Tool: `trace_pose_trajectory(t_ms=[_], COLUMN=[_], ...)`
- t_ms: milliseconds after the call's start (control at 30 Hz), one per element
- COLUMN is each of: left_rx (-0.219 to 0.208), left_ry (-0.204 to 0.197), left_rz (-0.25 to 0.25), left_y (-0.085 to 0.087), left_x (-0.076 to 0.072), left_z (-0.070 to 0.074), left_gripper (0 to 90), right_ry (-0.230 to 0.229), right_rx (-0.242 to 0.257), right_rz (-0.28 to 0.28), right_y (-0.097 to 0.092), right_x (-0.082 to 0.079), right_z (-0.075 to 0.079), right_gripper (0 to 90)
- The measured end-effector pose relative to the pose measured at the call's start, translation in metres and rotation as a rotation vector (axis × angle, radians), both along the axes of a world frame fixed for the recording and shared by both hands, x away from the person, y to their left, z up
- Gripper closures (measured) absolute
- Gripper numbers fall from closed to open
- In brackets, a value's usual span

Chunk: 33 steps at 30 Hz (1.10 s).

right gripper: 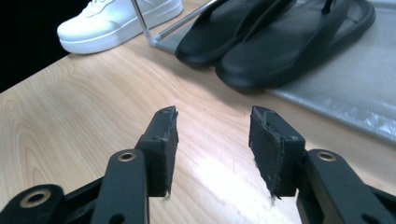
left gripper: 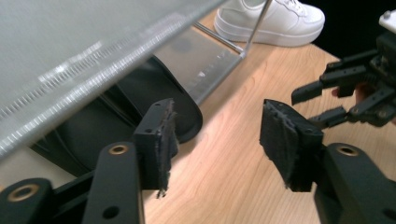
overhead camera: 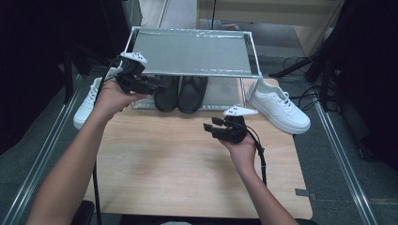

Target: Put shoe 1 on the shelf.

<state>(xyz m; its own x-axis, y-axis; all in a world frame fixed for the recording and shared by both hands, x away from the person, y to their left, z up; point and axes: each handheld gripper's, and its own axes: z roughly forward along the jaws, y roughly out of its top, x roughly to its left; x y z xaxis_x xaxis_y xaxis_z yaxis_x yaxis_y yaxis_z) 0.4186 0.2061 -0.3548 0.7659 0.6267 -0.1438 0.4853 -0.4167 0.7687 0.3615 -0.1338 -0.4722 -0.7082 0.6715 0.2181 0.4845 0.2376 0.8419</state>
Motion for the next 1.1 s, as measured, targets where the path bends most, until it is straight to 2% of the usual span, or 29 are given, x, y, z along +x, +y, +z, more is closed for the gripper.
trace_pose_trajectory(t_ms=[67, 100, 167, 233, 300, 433, 500, 600, 867, 1100], left_rx=[-0.005, -0.016, -0.015, -0.011, -0.011, -0.036, -0.008, -0.027, -0.01, -0.015], left_ry=[0.011, 0.03, 0.04, 0.046, 0.044, 0.035, 0.034, 0.044, 0.057, 0.056], left_rz=[0.008, 0.007, 0.01, 0.017, 0.025, 0.04, 0.057, 0.083, 0.173, 0.23], left_y=[0.001, 0.0, 0.0, -0.001, -0.001, 0.005, 0.008, 0.019, 0.049, 0.069], left_x=[-0.004, -0.007, -0.01, -0.014, -0.019, -0.028, -0.03, -0.033, -0.039, -0.04], left_z=[-0.007, -0.012, -0.021, -0.028, -0.033, -0.04, -0.042, -0.047, -0.062, -0.065], left_gripper=[43.4, 43.3, 43.2, 42.8, 42.0, 41.0, 40.0, 39.5, 38.7, 37.9], right_ry=[0.012, 0.012, 0.001, -0.002, -0.013, -0.032, -0.032, -0.025, -0.023, -0.02], right_rx=[0.009, 0.004, -0.023, -0.011, -0.006, -0.001, 0.006, -0.003, -0.028, -0.042], right_rz=[0.004, 0.01, 0.007, 0.007, 0.006, -0.002, -0.006, 0.01, 0.05, 0.037], right_y=[-0.003, -0.004, -0.006, -0.013, -0.021, -0.035, -0.041, -0.046, -0.048, -0.05], right_x=[-0.002, -0.003, -0.007, -0.011, -0.015, -0.021, -0.024, -0.028, -0.03, -0.028], right_z=[-0.001, -0.001, 0.001, 0.003, 0.007, 0.013, 0.014, 0.013, 0.01, 0.009], right_gripper=[52.4, 52.4, 52.5, 52.8, 53.0, 53.0, 52.9, 52.7, 51.1, 49.9])
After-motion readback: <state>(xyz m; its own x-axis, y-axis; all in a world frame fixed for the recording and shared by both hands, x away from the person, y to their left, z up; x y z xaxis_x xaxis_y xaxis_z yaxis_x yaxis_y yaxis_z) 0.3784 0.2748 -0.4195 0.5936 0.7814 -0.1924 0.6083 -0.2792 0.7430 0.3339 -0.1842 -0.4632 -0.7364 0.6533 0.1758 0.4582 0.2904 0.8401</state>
